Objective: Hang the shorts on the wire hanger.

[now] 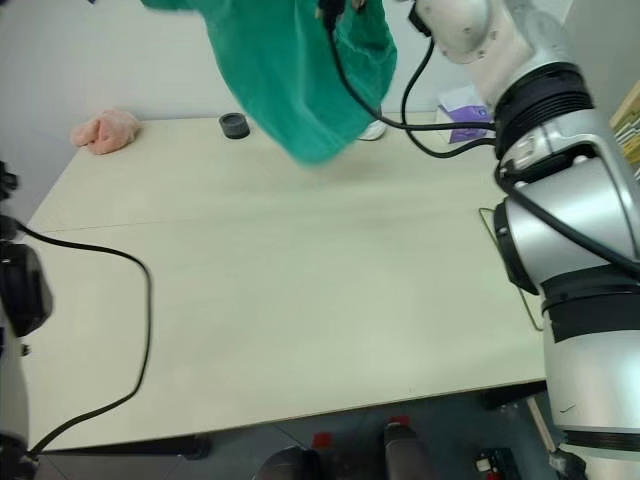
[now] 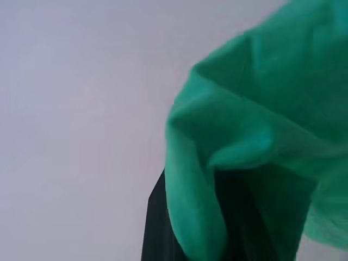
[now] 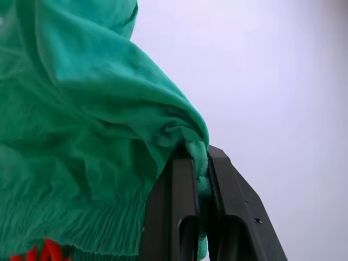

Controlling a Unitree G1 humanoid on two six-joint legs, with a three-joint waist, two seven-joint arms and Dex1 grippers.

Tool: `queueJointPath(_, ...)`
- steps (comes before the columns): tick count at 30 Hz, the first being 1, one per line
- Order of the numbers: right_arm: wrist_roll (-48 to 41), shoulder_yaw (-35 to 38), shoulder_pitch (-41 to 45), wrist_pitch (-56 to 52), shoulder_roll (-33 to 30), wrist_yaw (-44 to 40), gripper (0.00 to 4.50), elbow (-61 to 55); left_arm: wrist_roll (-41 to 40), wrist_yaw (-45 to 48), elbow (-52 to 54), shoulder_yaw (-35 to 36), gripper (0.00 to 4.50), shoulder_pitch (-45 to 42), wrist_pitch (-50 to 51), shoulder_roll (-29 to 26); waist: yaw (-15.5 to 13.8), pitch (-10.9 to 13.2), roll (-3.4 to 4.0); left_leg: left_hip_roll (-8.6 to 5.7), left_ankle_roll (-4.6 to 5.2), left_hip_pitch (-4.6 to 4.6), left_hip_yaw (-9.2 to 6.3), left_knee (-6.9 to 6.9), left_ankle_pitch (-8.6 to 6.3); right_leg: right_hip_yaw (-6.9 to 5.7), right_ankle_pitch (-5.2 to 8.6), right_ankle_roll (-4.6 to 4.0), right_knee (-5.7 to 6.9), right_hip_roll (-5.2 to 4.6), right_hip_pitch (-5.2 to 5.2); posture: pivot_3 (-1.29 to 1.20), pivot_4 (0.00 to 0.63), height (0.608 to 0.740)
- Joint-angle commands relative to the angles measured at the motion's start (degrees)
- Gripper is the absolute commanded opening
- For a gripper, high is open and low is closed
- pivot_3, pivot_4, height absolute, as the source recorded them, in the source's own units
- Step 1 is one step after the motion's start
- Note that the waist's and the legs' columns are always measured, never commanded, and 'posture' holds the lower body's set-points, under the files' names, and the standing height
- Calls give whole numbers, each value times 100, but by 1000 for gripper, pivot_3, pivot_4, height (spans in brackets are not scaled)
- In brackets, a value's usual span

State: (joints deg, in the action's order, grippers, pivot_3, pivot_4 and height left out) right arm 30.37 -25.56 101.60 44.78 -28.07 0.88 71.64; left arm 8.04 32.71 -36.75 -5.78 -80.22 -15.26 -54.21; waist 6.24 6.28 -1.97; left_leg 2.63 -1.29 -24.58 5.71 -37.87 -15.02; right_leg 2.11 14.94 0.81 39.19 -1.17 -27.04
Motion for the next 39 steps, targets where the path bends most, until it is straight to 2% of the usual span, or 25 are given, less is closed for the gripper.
queueJointPath(1, 18, -33, -852, 736, -74, -371, 0, -61, -512, 984, 1365, 117, 19, 1419, 950, -108, -21, -23, 8, 1, 3, 46, 12, -2, -1, 1, 0, 1, -9, 1, 58, -6, 44, 740)
queueJointPath(3, 35, -115, -1425, 1049, -100, -693, 0, -115, -1047, 1493, 2335, 323, 19, 2551, 1883, -195, -6, -16, 4, 2, 26, 160, 35, -11, -6, 3, 2, 3, -5, 13, 174, -10, 47, 740)
queueJointPath(4, -59, -151, -1886, 1277, -85, -1078, 0, -143, -1489, 1761, 2985, 449, 19, 3411, 2569, -235, 5, -16, 4, 2, 46, 177, 42, -11, -3, 8, -5, 9, -5, 26, 188, -9, 47, 740)
queueJointPath(6, -40, -255, -2533, 1605, -111, -1350, 0, -300, -2107, 2153, 3962, 632, 19, 4751, 3567, -331, 50, -36, 1, 3, 72, 182, 27, -20, 3, 28, -33, 20, 4, 26, 191, -10, 47, 740)
queueJointPath(8, -195, -241, -3045, 1758, -77, -1710, 0, -514, -2475, 2412, 4695, 772, 19, 5837, 4118, -454, 85, -39, -4, 2, 72, 208, 9, -25, 3, 38, -34, 20, 19, 9, 217, -12, 47, 740)
queueJointPath(11, -690, -185, -3717, 1871, -6, -2657, 0, -918, -2953, 2689, 5501, 962, 19, 6958, 4739, -582, 139, -39, -4, 6, 53, 173, -12, -28, 13, 27, -33, 18, 38, 11, 176, -19, 49, 740)
queueJointPath(14, -1571, -280, -4393, 1612, -107, -4181, 0, -1652, -3159, 2935, 5847, 1090, 19, 7476, 4971, -756, 135, -39, -5, 9, 51, 174, -43, -26, 14, 4, -30, 15, 38, 18, 184, -25, 50, 740)
queueJointPath(16, -2237, -457, -5009, 973, -407, -5405, 0, -2516, -3411, 3240, 6119, 1101, 19, 7826, 5139, -909, 113, -43, -6, 8, 65, 190, -61, -24, 6, -9, -30, 15, 31, 21, 210, -29, 53, 740)
queueJointPath(19, -2728, -461, -5584, 53, -783, -6358, 0, -3577, -3613, 3517, 6366, 1122, 19, 8185, 5223, -1068, 21, -39, -2, 5, 69, 263, -72, -13, -5, -27, -24, 12, -16, 18, 303, -40, 56, 740)
queueJointPath(20, -2863, -451, -5779, -315, -935, -6653, 0, -3904, -3612, 3635, 6400, 1096, 19, 8316, 5175, -1130, 1, -39, -2, -1, 71, 266, -71, -15, -7, -26, -24, 10, -15, 18, 306, -40, 56, 740)
queueJointPath(25, -3154, -230, -6368, -1477, -1458, -7364, 0, -4988, -3532, 3940, 6370, 1048, 19, 8561, 4985, -1261, -135, -41, -4, -2, 73, 270, -69, -20, -8, -27, -15, -4, -12, 20, 306, -51, 61, 740)
queueJointPath(32, -3211, -110, -6736, -2299, -1634, -7714, 0, -5935, -3406, 4051, 6472, 891, 19, 8776, 4794, -1245, -159, -42, -5, 3, 73, 270, -66, -19, -8, -25, -10, -12, -10, 39, 303, -59, 63, 740)
queueJointPath(35, -3191, -59, -6790, -2523, -1573, -7707, 0, -6151, -3485, 4086, 6569, 878, 672, 8898, 4872, -1234, -159, -42, -5, 4, 73, 270, -65, -19, -8, -24, -9, -13, -10, 44, 302, -58, 65, 740)
queueJointPath(39, -3297, 29, -6822, -2717, -1574, -7777, 1182, -6423, -3599, 4141, 6702, 1007, 1822, 9148, 4893, -1272, -159, -41, -5, 6, 73, 270, -64, -18, -8, -22, -9, -13, -10, 46, 300, -57, 68, 740)
